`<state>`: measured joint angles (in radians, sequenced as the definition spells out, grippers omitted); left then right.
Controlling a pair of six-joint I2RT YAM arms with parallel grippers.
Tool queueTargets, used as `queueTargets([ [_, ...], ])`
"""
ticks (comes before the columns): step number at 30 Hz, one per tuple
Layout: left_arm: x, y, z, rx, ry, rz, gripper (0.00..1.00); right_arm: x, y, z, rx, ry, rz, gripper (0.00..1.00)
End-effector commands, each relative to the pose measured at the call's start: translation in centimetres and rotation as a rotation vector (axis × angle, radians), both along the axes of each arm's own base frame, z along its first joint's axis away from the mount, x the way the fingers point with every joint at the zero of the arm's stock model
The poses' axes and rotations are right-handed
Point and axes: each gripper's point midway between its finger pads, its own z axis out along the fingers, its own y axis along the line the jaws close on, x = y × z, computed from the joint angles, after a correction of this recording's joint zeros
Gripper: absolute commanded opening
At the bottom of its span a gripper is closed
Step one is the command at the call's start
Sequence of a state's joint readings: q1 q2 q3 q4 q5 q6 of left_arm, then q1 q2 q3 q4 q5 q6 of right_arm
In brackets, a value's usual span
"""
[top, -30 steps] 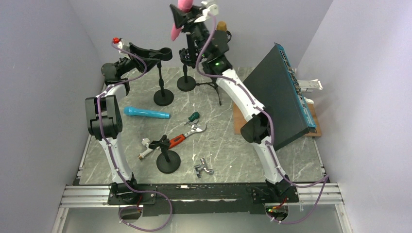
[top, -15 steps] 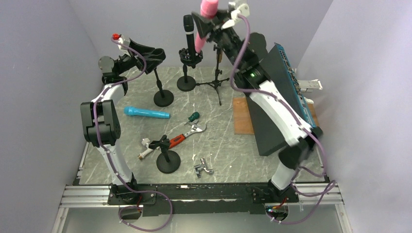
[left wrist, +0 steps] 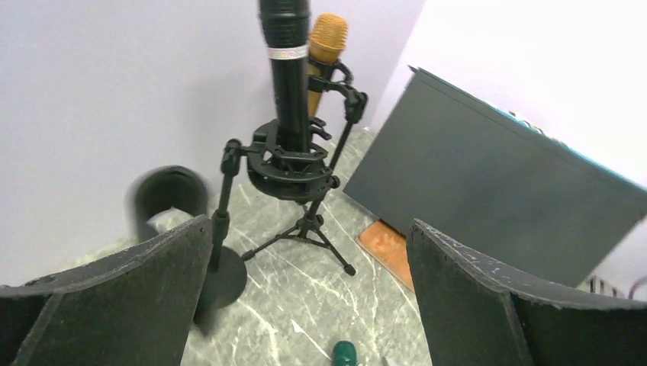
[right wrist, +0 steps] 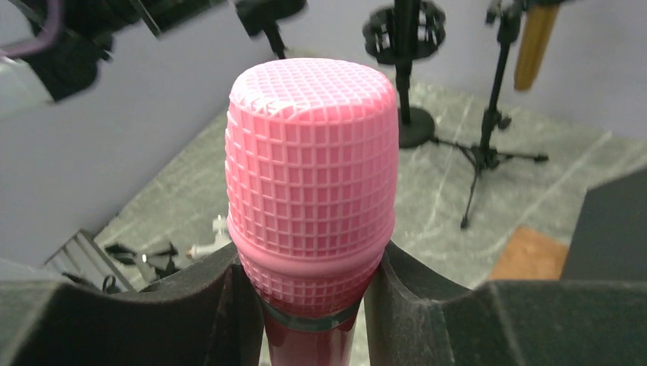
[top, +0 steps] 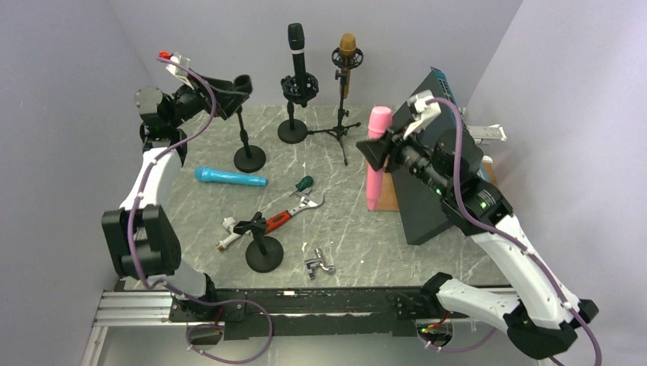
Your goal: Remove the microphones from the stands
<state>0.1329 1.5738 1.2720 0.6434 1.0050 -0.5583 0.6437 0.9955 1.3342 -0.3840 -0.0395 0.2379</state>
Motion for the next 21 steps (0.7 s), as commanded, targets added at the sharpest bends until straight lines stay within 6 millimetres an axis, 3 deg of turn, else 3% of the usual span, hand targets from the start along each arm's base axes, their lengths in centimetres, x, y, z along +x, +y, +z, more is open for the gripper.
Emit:
queueTargets([
  [1,0.7,3.6,0.1,-0.005,0.182,0.328,0.99,-2.4,-2.9,-2.2,-0.018,0.08,-0.061,0.0],
  [4,2.1,5.9,-1.6,-0.021,0.398,0.477,0.99,-3.2,-4.0,-1.3,-0.018,0.049,-0.079,0.0],
  [6,3.3,6.4,-1.7,-0.046,0.487,0.502,0.99,-3.5,-4.4,-0.4,-0.016,0.03,-0.085,0.0],
  [11,4.7,5.9,0.3,-0.22,0.522,0.483,0.99,-3.4,-4.9,2.0,-0.031,-0.002,-0.099,0.0],
  [16,4.9,4.5,1.8,-0.339,0.575,0.41,0.92,-2.5,-6.0,4.1,-0.096,-0.065,-0.155,0.0],
  [21,5.8,3.6,0.9,-0.33,0.623,0.331,0.96,-2.0,-6.0,5.2,-0.112,-0.147,-0.161,0.0],
])
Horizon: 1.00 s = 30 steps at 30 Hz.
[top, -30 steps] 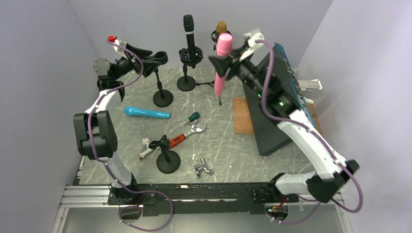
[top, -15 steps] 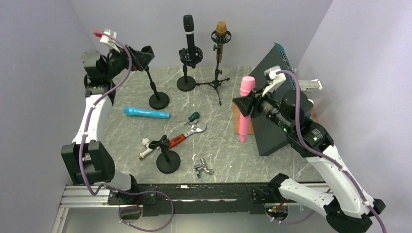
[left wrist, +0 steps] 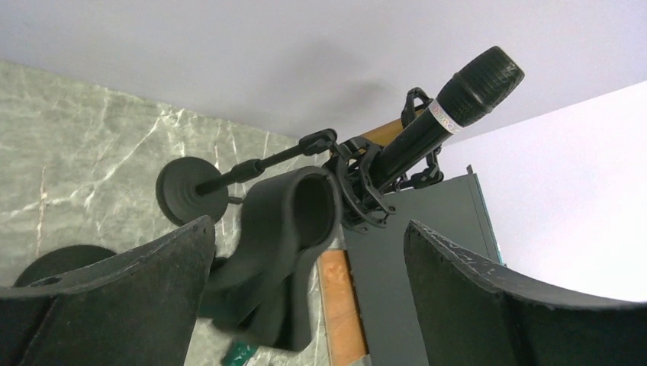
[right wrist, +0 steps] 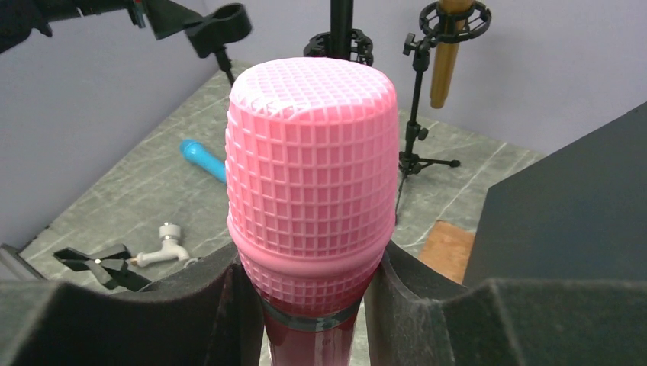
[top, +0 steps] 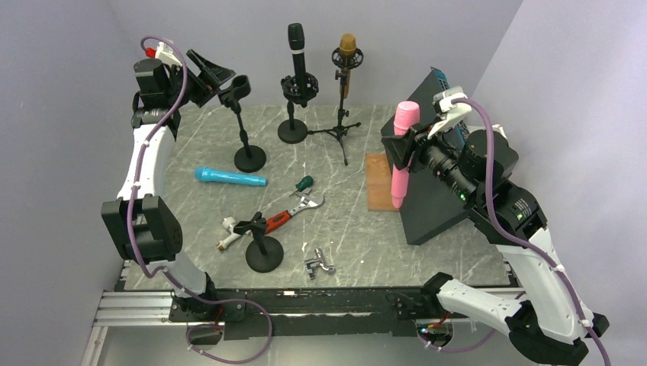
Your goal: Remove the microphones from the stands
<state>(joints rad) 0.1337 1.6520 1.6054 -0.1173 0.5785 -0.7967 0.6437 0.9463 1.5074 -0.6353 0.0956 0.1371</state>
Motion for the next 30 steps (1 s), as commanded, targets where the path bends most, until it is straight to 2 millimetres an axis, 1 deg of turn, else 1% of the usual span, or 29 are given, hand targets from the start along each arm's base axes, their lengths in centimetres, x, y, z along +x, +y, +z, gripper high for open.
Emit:
queueTargets([
  [1,0.5,-1.4,2.4,-0.046,-0.023,-0.084,0.96,0.1,-0.6,2.7,-0.004,-0.127,-0.013,0.0],
  [4,0.7,-1.4,1.7,-0.046,0.01,-0.089,0.96,-0.2,0.2,3.6,0.009,-0.173,0.036,0.0],
  [6,0.6,-1.2,1.2,-0.045,0.019,-0.069,0.95,-0.1,0.4,3.5,-0.003,-0.181,0.048,0.0],
  [9,0.5,-1.1,0.4,-0.057,0.05,-0.056,0.91,0.2,0.3,3.3,-0.047,-0.189,0.042,0.0],
  [11,0.4,-0.7,-0.2,-0.038,0.073,-0.033,0.89,0.2,0.0,3.5,-0.069,-0.206,0.038,0.0],
  [14,0.3,-1.2,-0.7,-0.023,0.084,-0.057,0.86,0.2,0.0,3.5,-0.076,-0.228,0.041,0.0],
  [16,0.2,-1.4,-1.6,-0.016,0.111,-0.067,0.82,0.2,0.2,3.3,-0.074,-0.234,0.049,0.0],
  [19,0.2,-1.1,-3.0,0.017,0.147,-0.056,0.73,0.2,0.8,3.2,-0.067,-0.234,0.072,0.0],
  [21,0.3,-0.9,-3.8,0.04,0.161,-0.046,0.65,0.1,0.9,3.2,-0.065,-0.234,0.081,0.0],
  [23,0.5,-0.7,-4.8,0.059,0.18,-0.039,0.57,0.1,0.9,2.9,-0.067,-0.229,0.08,0.0],
  [25,0.7,-0.5,-6.2,0.087,0.204,-0.035,0.54,0.1,0.8,2.7,-0.07,-0.225,0.075,0.0],
  [30,0.9,0.0,-10.7,0.146,0.294,-0.015,0.49,0.2,0.5,2.5,-0.08,-0.219,0.061,0.0],
])
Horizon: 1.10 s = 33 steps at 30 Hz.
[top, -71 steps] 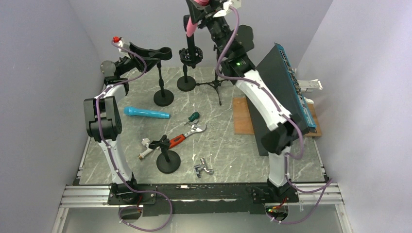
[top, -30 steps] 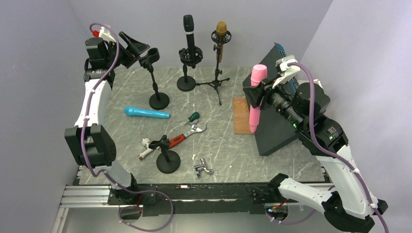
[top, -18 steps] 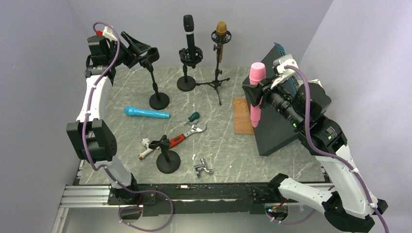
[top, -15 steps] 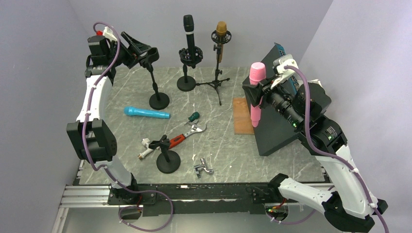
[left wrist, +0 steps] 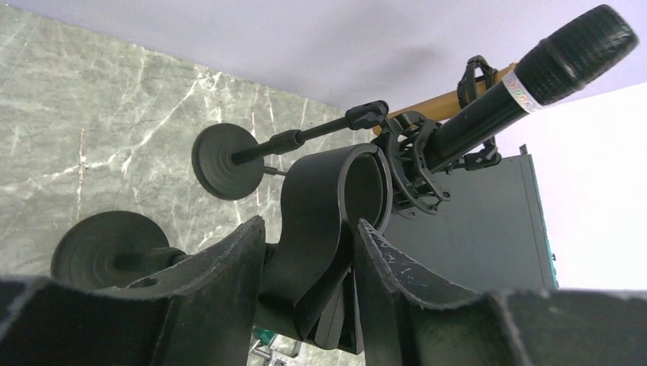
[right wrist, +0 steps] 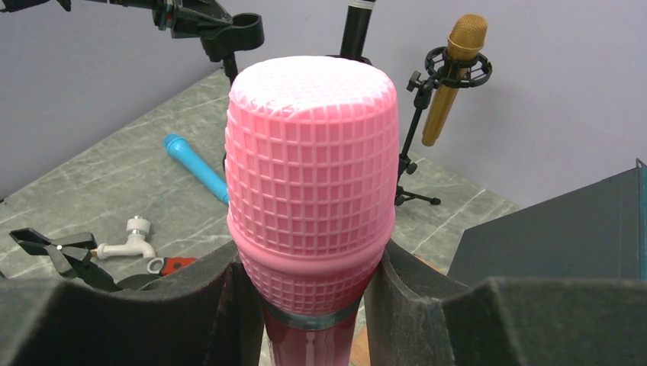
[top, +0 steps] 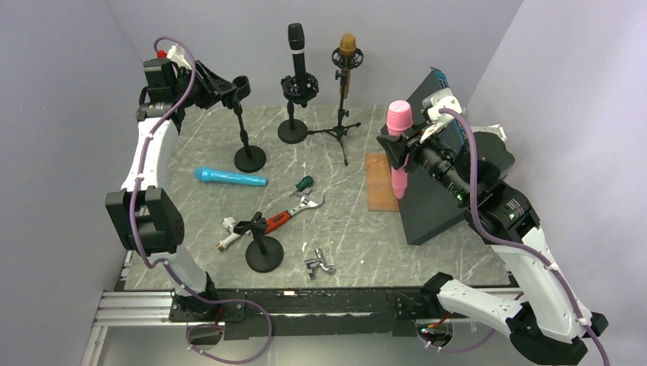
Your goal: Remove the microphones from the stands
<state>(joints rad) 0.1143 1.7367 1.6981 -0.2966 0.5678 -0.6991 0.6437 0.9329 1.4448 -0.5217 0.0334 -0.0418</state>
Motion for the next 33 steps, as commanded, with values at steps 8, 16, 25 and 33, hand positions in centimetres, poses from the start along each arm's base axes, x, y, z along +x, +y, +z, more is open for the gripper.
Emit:
queueTargets([
  [8,-0.5,1.1,-13.4,0.137,0.271,0.037,0.49,0.0,-0.6,1.2,-0.002,-0.057,-0.019,0.0],
  [16,0.2,1.4,-12.9,0.141,0.274,0.047,0.62,0.5,0.0,-0.1,-0.045,-0.041,-0.004,0.0],
  [25,0.5,1.9,-1.3,0.196,0.069,0.087,0.83,0.6,1.0,-1.2,-0.033,0.001,0.029,0.0],
  [33,-3.6,-2.3,6.3,0.292,-0.123,0.018,0.84,1.3,2.0,-3.1,-0.045,0.109,0.041,0.0],
])
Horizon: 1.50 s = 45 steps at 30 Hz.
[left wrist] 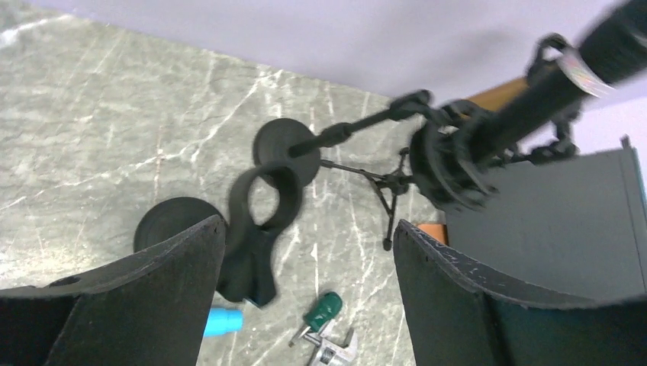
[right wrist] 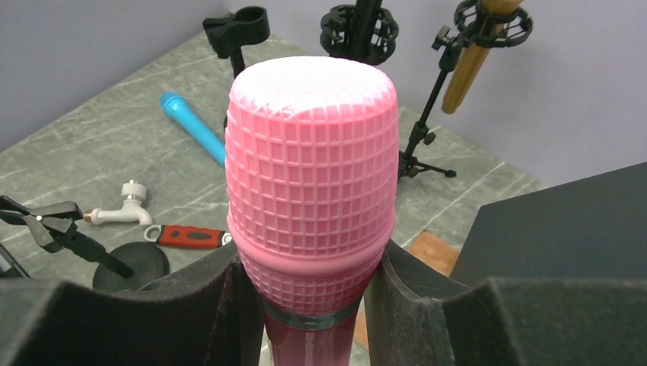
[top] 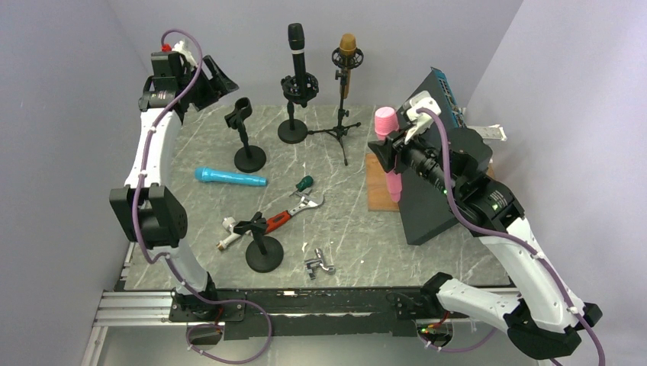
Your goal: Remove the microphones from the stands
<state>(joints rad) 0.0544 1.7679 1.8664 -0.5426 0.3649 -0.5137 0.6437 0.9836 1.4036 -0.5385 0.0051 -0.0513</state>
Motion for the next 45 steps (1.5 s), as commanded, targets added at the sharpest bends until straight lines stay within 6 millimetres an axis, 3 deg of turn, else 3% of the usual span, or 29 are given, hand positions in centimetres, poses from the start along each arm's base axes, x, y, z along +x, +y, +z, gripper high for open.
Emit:
queueTargets([
  [1,-4.5,-4.0,7.0,0.069,-0.179,-0.092,0.84,0.2,0.4,0.3,0.025,0.041,-0.001,0.0],
  [7,-11.9,-11.5,9.3,0.006,-0.283,-0.288,0.86,1.6,1.0,-2.0,0.064,0.18,-0.033,0.0],
  [12,-19.0,-17.5,8.3,-0.145,-0.296,-0.483,0.86,2.6,1.7,-3.5,0.162,0.333,-0.032,0.0],
  [16,-25.2,-23.9,8.0,-0.239,-0.296,-0.723,0.98,2.6,2.9,-4.4,0.241,0.421,0.021,0.0],
  [18,-27.1,-26.7,6.7,-0.233,-0.233,-0.799,0.99,2.5,3.3,-4.5,0.271,0.443,0.042,0.0],
  [22,-29.8,-30.6,4.8,-0.226,-0.127,-0.893,0.95,2.2,4.4,-4.4,0.335,0.487,0.087,0.0],
  [29,-31.3,-33.2,5.4,-0.278,-0.122,-0.964,0.8,0.6,5.8,-4.2,0.461,0.599,0.155,0.0],
  [35,-31.8,-35.3,4.5,-0.274,-0.068,-0.978,0.59,-0.4,5.2,-3.2,0.503,0.582,0.153,0.0],
  [42,-31.2,-35.9,4.0,-0.307,-0.038,-0.927,0.4,-1.5,4.6,-3.5,0.497,0.587,0.147,0.0],
  [43,-31.3,-36.1,3.9,-0.304,-0.031,-0.933,0.37,-1.6,4.5,-3.6,0.497,0.585,0.147,0.0],
  [45,-31.1,-36.2,3.8,-0.297,-0.023,-0.93,0.2,-1.9,4.4,-3.5,0.498,0.579,0.151,0.0],
])
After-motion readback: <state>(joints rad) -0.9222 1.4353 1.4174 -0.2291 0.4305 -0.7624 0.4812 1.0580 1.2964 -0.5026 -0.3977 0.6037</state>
